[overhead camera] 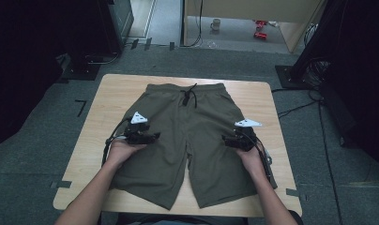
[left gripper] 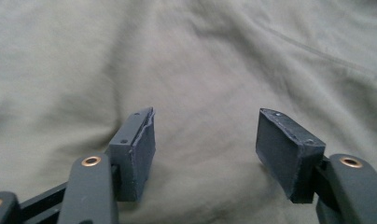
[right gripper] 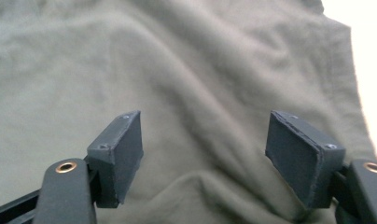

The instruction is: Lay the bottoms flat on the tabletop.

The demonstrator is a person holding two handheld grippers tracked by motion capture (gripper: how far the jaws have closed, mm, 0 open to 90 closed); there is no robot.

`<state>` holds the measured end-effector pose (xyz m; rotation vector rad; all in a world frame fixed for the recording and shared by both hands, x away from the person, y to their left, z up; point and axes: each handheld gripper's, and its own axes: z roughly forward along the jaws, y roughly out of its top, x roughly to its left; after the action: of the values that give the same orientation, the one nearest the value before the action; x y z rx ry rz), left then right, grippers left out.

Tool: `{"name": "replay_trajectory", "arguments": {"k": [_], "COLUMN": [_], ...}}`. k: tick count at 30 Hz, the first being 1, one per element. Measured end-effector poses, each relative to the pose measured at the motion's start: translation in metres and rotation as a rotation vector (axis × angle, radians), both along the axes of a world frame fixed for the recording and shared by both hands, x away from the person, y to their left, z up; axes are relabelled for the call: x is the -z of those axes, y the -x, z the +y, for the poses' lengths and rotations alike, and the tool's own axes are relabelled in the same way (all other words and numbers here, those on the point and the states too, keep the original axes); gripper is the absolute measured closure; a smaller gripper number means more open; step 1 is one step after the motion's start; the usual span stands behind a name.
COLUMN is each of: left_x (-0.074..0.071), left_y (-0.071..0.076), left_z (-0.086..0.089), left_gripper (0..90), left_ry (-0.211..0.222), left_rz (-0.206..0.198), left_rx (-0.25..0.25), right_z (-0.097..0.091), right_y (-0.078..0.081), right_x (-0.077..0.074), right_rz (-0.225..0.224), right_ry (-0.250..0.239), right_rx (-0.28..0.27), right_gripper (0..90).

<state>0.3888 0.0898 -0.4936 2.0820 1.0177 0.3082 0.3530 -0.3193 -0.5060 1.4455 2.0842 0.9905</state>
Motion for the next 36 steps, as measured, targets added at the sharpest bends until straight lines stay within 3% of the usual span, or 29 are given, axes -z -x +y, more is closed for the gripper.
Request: {"name": "replay_trajectory", "arguments": {"k": [2,6,9,15,22,28,36], "left_x": [-0.007,-0.019,-0.024,-0.028,-0.026,-0.022,-0.013], "left_y": [-0.002,-0.003,-0.004,-0.008,-0.01,-0.013,-0.015], "left_z": [0.006,0.022,0.037,0.061,0.086,0.105,0.121], "left_gripper": [35.2,34.7,34.8,34.8,34.8,34.8,34.8], "left_ry": [-0.014,0.006,0.008,0.01,0.002,0.01,-0.012], "left_rz": [-0.004,-0.022,-0.042,-0.046,-0.057,-0.049,-0.05], "left_rx": [-0.007,-0.012,-0.032,-0.05,-0.075,-0.107,-0.129], "right_z": [-0.004,-0.014,-0.023,-0.039,-0.05,-0.059,-0.078], "right_y": [-0.001,-0.005,-0.007,-0.012,-0.014,-0.015,-0.017], "right_x": [-0.008,-0.02,-0.024,-0.026,-0.026,-0.024,-0.017], "right_rz": [-0.027,-0.057,-0.068,-0.06,-0.062,-0.058,-0.037], "right_ry": [-0.012,-0.048,-0.048,-0.064,-0.067,-0.05,-0.041], "right_rx": [-0.004,-0.008,-0.009,-0.014,-0.021,-0.031,-0.013], "right_gripper": [28.0,28.7,29.4,29.4,35.3,34.4,33.4]}}
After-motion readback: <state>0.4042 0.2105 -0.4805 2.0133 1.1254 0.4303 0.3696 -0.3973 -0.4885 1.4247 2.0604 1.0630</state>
